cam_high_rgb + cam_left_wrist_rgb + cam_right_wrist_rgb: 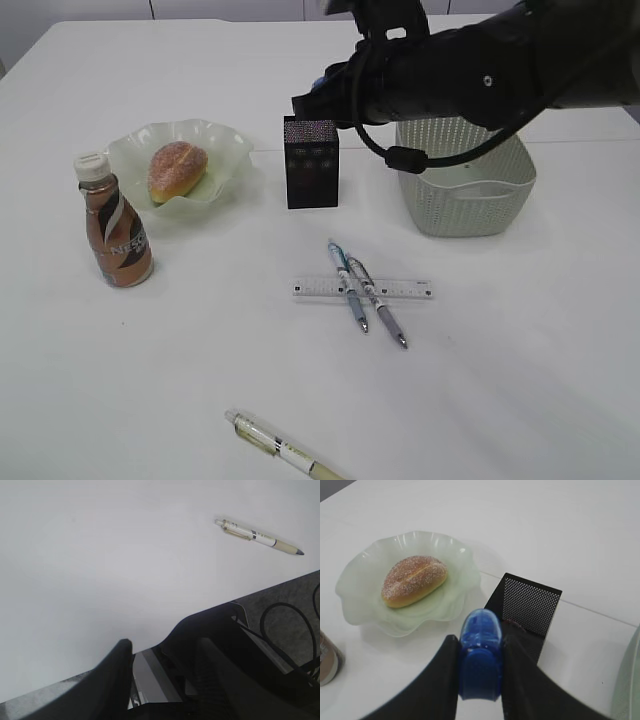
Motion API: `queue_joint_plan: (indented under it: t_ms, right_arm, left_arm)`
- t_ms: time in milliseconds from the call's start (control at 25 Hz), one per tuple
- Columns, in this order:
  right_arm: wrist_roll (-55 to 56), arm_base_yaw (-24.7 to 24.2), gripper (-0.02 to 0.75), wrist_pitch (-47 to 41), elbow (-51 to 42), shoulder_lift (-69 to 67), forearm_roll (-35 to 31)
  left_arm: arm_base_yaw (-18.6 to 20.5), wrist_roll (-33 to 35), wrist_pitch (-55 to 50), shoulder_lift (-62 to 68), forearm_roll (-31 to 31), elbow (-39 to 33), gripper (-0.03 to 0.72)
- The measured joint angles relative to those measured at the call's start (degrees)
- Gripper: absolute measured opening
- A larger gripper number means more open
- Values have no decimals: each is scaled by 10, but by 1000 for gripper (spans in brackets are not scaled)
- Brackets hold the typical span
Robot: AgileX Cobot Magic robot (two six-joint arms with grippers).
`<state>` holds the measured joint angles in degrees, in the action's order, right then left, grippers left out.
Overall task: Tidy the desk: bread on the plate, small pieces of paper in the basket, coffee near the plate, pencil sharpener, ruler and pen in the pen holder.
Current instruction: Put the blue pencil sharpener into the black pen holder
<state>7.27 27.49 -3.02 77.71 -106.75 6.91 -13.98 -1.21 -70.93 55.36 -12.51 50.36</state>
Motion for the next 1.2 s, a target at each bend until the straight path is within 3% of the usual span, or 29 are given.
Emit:
queue_joint_plan:
  t_ms: [560, 1200]
  right_arm:
    - [-1, -14, 183, -15, 204, -170, 4]
    - [0, -42, 183, 7, 221, -231, 0]
  left_arm:
    - [0, 0, 0, 0, 0, 0, 307]
    - [0, 0, 0, 0, 0, 0, 307]
